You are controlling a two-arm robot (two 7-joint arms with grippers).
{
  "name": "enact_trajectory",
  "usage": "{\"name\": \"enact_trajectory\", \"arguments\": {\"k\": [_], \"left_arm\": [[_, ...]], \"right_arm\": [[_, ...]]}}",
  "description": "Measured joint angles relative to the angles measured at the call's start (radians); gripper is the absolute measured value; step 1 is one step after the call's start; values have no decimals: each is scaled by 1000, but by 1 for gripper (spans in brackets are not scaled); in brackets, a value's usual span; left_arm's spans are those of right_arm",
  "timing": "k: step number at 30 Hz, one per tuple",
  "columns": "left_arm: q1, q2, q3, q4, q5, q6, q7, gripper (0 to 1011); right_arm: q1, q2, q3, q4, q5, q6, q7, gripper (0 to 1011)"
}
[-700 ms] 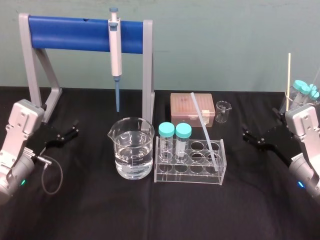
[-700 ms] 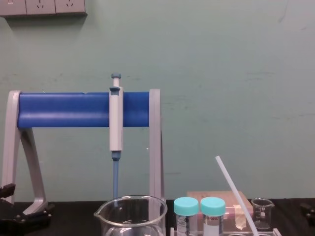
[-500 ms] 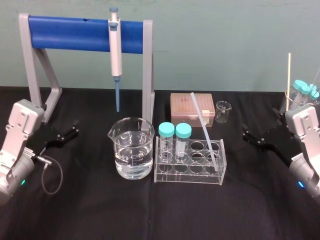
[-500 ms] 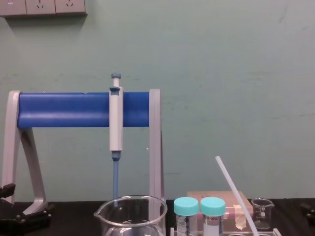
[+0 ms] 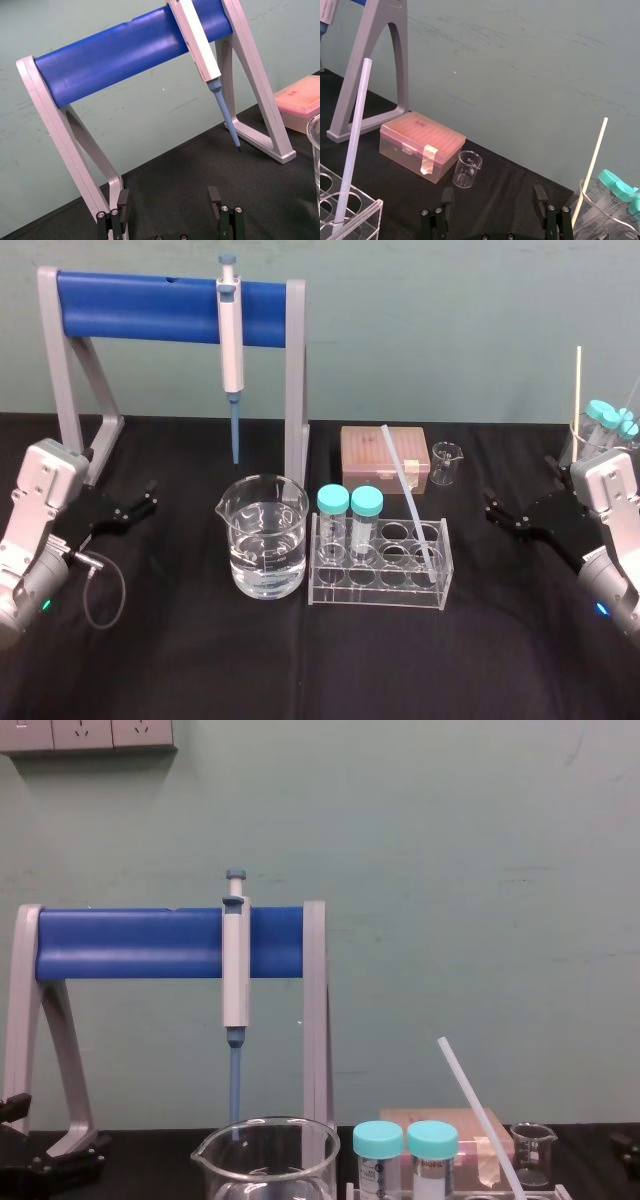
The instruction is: Pick up the stirring rod with one hand, then place it down.
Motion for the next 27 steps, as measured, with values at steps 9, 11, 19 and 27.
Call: {"name": "enact_trajectory", "arguments": {"k": [9, 11, 19, 27], "left_arm": [[0, 0, 0, 0, 0, 0, 0, 1000], [0, 0, 0, 0, 0, 0, 0, 1000], [0, 0, 0, 0, 0, 0, 0, 1000], [0, 0, 0, 0, 0, 0, 0, 1000]], "right_arm": [[0, 0, 0, 0, 0, 0, 0, 1003], [0, 0, 0, 0, 0, 0, 0, 1003], [0, 0, 0, 0, 0, 0, 0, 1003], [0, 0, 0, 0, 0, 0, 0, 1003]]}}
